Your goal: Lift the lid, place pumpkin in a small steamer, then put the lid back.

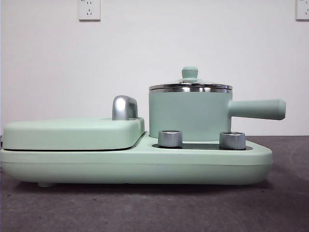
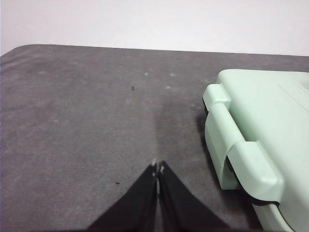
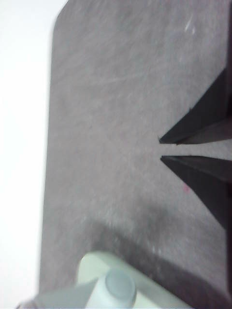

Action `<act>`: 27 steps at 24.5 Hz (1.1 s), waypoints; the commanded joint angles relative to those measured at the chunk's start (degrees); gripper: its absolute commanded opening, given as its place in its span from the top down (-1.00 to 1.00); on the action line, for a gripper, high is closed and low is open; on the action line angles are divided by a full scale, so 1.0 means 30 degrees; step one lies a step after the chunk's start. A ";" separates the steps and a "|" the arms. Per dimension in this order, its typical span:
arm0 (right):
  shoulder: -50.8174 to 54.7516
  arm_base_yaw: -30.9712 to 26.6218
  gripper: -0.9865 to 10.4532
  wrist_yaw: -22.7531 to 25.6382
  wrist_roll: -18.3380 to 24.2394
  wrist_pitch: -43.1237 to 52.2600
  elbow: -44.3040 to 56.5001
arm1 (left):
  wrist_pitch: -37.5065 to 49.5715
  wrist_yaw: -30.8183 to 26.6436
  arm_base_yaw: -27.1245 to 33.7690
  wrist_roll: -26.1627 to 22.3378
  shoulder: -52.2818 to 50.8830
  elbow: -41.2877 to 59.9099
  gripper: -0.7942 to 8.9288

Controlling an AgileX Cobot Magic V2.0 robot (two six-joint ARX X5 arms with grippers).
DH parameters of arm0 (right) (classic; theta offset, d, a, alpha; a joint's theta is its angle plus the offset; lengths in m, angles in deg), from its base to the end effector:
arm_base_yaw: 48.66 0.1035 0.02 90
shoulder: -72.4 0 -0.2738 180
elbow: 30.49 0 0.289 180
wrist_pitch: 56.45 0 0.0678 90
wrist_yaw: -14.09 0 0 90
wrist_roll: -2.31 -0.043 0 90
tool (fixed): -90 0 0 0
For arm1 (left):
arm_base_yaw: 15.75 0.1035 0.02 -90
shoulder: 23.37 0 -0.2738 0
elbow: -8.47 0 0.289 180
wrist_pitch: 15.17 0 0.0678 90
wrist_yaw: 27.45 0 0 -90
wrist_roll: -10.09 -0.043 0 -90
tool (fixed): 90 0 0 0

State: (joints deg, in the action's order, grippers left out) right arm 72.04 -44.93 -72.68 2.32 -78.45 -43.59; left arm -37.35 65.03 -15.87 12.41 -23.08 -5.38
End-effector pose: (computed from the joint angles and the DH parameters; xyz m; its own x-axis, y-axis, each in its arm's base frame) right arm 0.1372 0.0065 0.1511 0.9870 0.0079 -0.1607 -0.0095 0.9999 -0.0092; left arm 0.1367 -0.0021 0.1560 0.9877 -0.0453 -0.1497 0.0388 0.9982 -0.0465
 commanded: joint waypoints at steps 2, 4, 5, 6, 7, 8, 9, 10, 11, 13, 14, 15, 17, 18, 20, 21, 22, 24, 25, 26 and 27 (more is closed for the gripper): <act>0.0051 -0.0087 0.77 -0.0619 0.0845 0.0036 0.0146 | 0.0138 -0.0007 0.0036 -0.0189 -0.0036 0.0372 0.82; 0.0051 -0.0335 0.77 -0.0801 0.1027 0.0022 0.0146 | 0.0146 -0.0007 0.0036 -0.0197 -0.0036 0.0372 0.82; 0.0051 -0.0481 0.77 -0.0954 0.1027 0.0015 0.0146 | 0.0146 -0.0007 0.0036 -0.0197 -0.0036 0.0372 0.82; 0.0051 -0.0597 0.77 -0.1100 0.1027 0.0000 0.0146 | 0.0146 -0.0007 0.0036 -0.0189 -0.0036 0.0372 0.82; 0.0051 -0.0692 0.77 -0.1115 0.1027 -0.0007 0.0146 | 0.0146 -0.0007 0.0036 -0.0197 -0.0036 0.0372 0.82; 0.0051 -0.0721 0.77 -0.1086 0.1027 -0.0007 0.0146 | 0.0138 -0.0007 0.0036 -0.0197 -0.0036 0.0372 0.82; 0.0051 -0.0714 0.77 -0.1042 0.1071 -0.0007 0.0146 | 0.0146 -0.0007 0.0036 -0.0189 -0.0036 0.0372 0.82; 0.0051 -0.0714 0.77 -0.1049 0.1202 -0.0007 0.0146 | 0.0146 -0.0007 0.0036 -0.0197 -0.0036 0.0372 0.82; 0.0051 -0.0714 0.77 -0.1049 0.1260 -0.0007 0.0146 | 0.0138 -0.0007 0.0036 -0.0189 -0.0036 0.0372 0.82; 0.0051 -0.0714 0.77 -0.1056 0.1253 0.0044 0.0146 | 0.0138 -0.0007 0.0036 -0.0197 -0.0036 0.0372 0.82; 0.0051 -0.0714 0.77 -0.1071 0.1253 0.0058 0.0146 | 0.0146 -0.0007 0.0036 -0.0197 -0.0036 0.0372 0.82; 0.0051 -0.0714 0.77 -0.1071 0.1239 0.0066 0.0146 | 0.0146 -0.0007 0.0036 -0.0197 -0.0036 0.0372 0.82; 0.0051 -0.0714 0.77 -0.1064 0.1239 0.0131 0.0146 | 0.0138 -0.0007 0.0036 -0.0197 -0.0036 0.0372 0.82; 0.0051 -0.0714 0.77 -0.1071 0.1239 0.0204 0.0146 | 0.0146 -0.0007 0.0036 -0.0189 -0.0036 0.0372 0.82; 0.0051 -0.0714 0.77 -0.1071 0.1239 0.0357 0.0146 | 0.0146 -0.0007 0.0036 -0.0197 -0.0036 0.0372 0.82; 0.0051 -0.0714 0.77 -0.1071 0.1239 0.0350 0.0146 | 0.0138 -0.0007 0.0036 -0.0197 -0.0036 0.0372 0.82; 0.0051 -0.0714 0.77 -0.1071 0.1239 0.0335 0.0146 | 0.0138 -0.0007 0.0036 -0.0189 -0.0036 0.0372 0.82; 0.0051 -0.0714 0.77 -0.1071 0.1239 0.0335 0.0146 | 0.0146 -0.0007 0.0036 -0.0197 -0.0036 0.0372 0.82; 0.0051 -0.0714 0.77 -0.1064 0.1239 0.0335 0.0146 | 0.0138 -0.0007 0.0036 -0.0189 -0.0036 0.0372 0.82; 0.0051 -0.0714 0.77 -0.1071 0.1239 0.0342 0.0146 | 0.0138 -0.0007 0.0036 -0.0197 -0.0036 0.0372 0.82; 0.0051 -0.0714 0.77 -0.1071 0.1239 0.0335 0.0146 | 0.0146 -0.0007 0.0036 -0.0197 -0.0036 0.0372 0.82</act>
State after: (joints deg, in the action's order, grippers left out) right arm 72.04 -47.11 -75.83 5.51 -78.06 -43.48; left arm -37.35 65.03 -15.87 12.41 -23.08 -5.38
